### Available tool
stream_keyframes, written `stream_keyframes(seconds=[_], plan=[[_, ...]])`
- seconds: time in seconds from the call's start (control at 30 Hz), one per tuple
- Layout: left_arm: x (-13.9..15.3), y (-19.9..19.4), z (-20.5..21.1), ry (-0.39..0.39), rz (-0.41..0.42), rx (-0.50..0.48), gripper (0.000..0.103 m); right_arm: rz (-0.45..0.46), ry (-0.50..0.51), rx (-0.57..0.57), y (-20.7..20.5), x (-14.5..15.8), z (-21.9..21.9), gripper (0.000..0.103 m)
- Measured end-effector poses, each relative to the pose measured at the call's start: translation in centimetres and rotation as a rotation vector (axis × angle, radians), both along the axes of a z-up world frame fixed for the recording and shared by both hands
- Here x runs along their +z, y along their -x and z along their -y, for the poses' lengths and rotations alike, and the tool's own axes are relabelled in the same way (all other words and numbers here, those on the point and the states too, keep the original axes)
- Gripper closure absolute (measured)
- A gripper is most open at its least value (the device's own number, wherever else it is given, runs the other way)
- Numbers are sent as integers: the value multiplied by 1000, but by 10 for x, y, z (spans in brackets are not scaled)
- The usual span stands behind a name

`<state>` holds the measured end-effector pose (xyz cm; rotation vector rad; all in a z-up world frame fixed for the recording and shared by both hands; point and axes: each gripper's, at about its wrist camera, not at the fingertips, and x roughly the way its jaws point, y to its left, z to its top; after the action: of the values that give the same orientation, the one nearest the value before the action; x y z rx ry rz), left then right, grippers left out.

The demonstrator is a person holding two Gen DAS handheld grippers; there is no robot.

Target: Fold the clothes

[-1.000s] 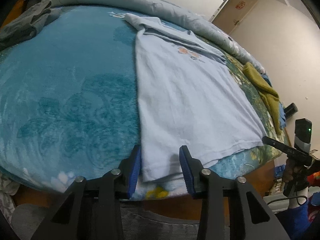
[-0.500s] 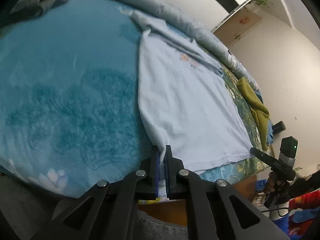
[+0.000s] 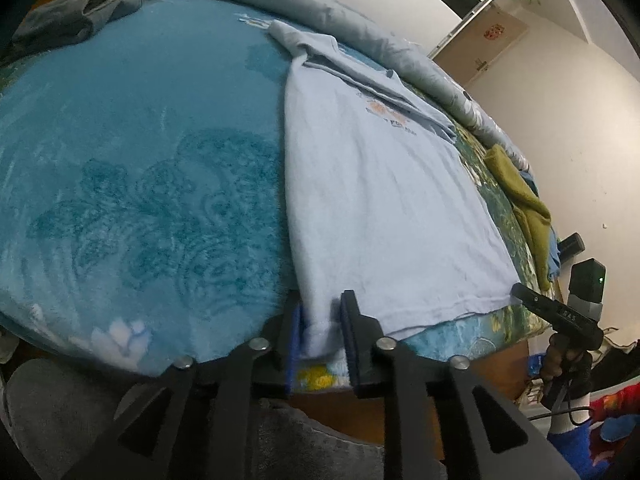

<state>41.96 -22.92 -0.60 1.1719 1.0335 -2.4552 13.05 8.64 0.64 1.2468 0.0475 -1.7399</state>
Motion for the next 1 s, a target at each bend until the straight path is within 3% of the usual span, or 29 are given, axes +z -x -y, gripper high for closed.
stream_keyframes(seconds=[0.1,0.17,0.3,0.4,0.57,0.77,1.0], plan=[[0,0,0,-8,-7,-23,77,-19,6,5,-2,0,0,69],[1,0,2,-26,-19,-34,98,-17,13,27,-4,1,1,92],[11,-6,16,-105,-148,-43,98,-3,70,61,-4,7,1,94],[29,-6,33,-145,-265,-35,99,37,215,47,9,22,-8,94],[64,20,69,-164,-377,-25,98,59,367,4,41,47,-1,94],[101,101,118,-48,-342,-21,98,-3,403,-63,88,77,52,94],[100,184,174,7,-232,18,98,-38,325,-160,157,84,130,94]])
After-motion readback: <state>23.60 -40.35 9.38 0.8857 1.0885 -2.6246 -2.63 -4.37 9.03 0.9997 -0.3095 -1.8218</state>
